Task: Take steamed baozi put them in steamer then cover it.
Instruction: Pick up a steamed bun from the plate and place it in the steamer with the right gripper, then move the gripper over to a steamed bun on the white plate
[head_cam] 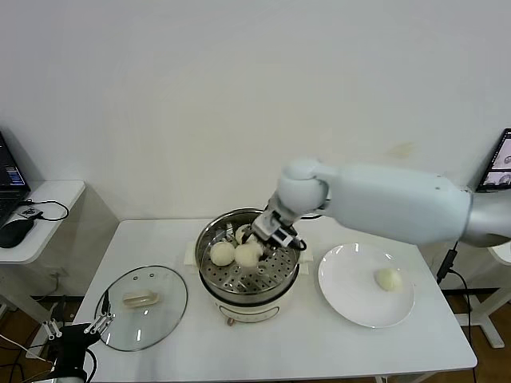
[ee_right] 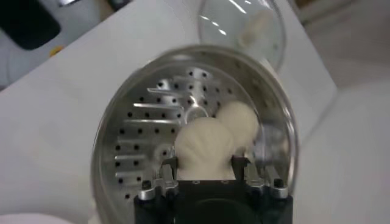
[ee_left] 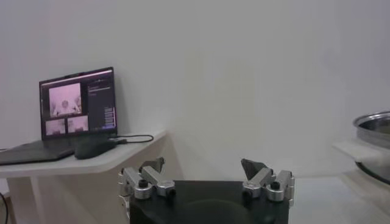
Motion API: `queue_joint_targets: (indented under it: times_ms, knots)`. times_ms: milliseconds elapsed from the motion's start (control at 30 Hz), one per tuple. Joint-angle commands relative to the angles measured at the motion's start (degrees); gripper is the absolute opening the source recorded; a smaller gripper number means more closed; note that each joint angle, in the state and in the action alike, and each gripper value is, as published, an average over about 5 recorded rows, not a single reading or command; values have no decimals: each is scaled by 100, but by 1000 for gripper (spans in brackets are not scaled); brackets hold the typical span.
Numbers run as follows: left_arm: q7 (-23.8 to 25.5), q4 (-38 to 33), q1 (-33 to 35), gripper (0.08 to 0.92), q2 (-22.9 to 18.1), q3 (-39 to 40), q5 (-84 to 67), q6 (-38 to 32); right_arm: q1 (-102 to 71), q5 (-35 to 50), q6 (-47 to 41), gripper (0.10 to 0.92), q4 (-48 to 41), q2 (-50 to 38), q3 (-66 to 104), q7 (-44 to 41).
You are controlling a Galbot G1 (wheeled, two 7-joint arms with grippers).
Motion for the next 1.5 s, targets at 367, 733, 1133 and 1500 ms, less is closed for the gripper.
queue_joint_targets:
  times_ms: [367,733,1133,1500]
  knots:
    - [-21,30,-20,823,-11,24,-8,-33,-224,-1068,1037,604,-214,526,-355,20]
    - [-24,39,-48,823,1,18,-18,-28,-21,-889,1081,763,-52,222,-244,25]
    - [-16,52,-91,823,64,-4,-30,-21,664,-190,-374,823,316,-1525,401,-411]
    - [2,40,-147,823,122,92,7,17,214,-168,-2292,823,962,-3740,534,-381]
